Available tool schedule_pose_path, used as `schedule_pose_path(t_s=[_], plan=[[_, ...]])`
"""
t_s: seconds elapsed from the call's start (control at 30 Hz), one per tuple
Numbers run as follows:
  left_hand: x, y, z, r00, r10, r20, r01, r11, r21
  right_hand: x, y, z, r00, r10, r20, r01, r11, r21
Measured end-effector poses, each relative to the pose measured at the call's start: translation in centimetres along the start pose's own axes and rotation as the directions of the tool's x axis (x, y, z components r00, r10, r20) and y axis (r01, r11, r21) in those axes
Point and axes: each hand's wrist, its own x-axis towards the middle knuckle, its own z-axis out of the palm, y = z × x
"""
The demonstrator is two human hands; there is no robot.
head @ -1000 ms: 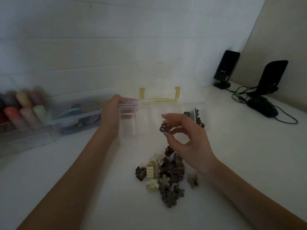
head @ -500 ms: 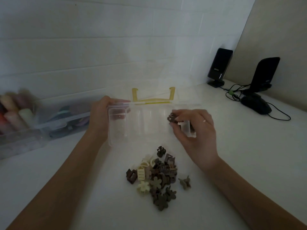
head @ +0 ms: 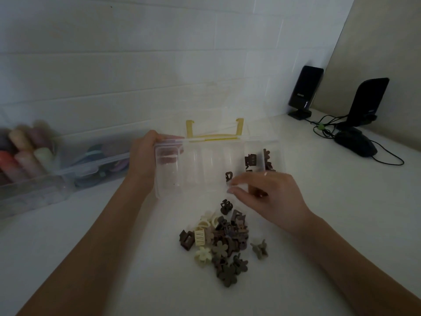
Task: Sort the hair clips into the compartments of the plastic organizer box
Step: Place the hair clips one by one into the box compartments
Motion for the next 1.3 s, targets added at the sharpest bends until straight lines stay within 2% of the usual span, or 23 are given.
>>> schedule_pose_path(t_s=[0.07,0.1,0.23,0.3,0.37,0.43,0.5,0.57,0.67,0.77,0.87,0.97,1.13,1.3], plan=[[-0.1,0.0,0.1,1.0,0.018,-0.012,-0.018,1.0,0.002,-0.2,0.0,-0.1,0.99,-0.011,0.14,0.019,0.998,-0.058],[-0.1,0.0,0.2,0.999,0.027,-0.02,-0.027,1.0,0.001,-0.2,-0.1,-0.2,0.986,-0.006,0.167,0.019,0.997,-0.072],[-0.2,0.2,0.4,0.998,0.03,-0.051,-0.031,0.999,-0.021,0.0,-0.6,-0.7,0.989,-0.056,0.136,0.07,0.993,-0.1],[-0.1,0.2,0.3,0.999,0.018,-0.043,-0.019,1.0,-0.015,0.1,-0.7,-0.8,0.978,-0.044,0.204,0.061,0.995,-0.078],[-0.2,0.2,0.3,0.999,0.014,-0.033,-0.014,1.0,-0.008,0.1,-0.7,-0.7,0.931,0.03,0.365,0.0,0.997,-0.081],[-0.3,0.2,0.4,0.999,0.021,-0.038,-0.021,1.0,-0.006,0.1,-0.9,-0.7,0.85,0.162,0.501,-0.13,0.987,-0.098],[-0.4,0.3,0.6,0.998,0.032,-0.055,-0.033,0.999,-0.016,0.2,-0.8,-0.7,0.819,0.206,0.535,-0.181,0.978,-0.1],[-0.3,0.2,0.5,0.998,0.037,-0.057,-0.038,0.999,-0.022,0.3,-0.9,-0.7,0.818,0.199,0.539,-0.196,0.979,-0.064],[-0.1,0.0,0.3,0.999,0.023,-0.038,-0.024,1.0,-0.006,0.0,-0.9,-0.3,0.855,0.211,0.474,-0.268,0.962,0.055],[0.1,-0.1,0.1,0.999,0.027,-0.032,-0.026,1.0,0.01,0.0,-1.2,0.1,0.9,0.277,0.338,-0.379,0.88,0.288],[0.1,-0.2,0.0,0.999,0.037,-0.023,-0.037,0.999,0.008,0.3,-1.4,0.5,0.896,0.376,0.236,-0.444,0.75,0.49],[0.0,-0.1,0.1,0.999,0.024,-0.023,-0.024,1.0,-0.003,0.4,-1.5,0.7,0.871,0.461,0.169,-0.462,0.655,0.597],[-0.2,0.2,0.3,0.999,0.044,-0.025,-0.044,0.999,0.002,-0.2,-1.6,1.2,0.906,0.424,0.001,-0.387,0.824,0.414],[-0.5,0.4,0.5,0.998,0.058,-0.039,-0.057,0.998,0.015,-0.2,-1.1,1.1,0.942,0.307,-0.132,-0.266,0.928,0.261]])
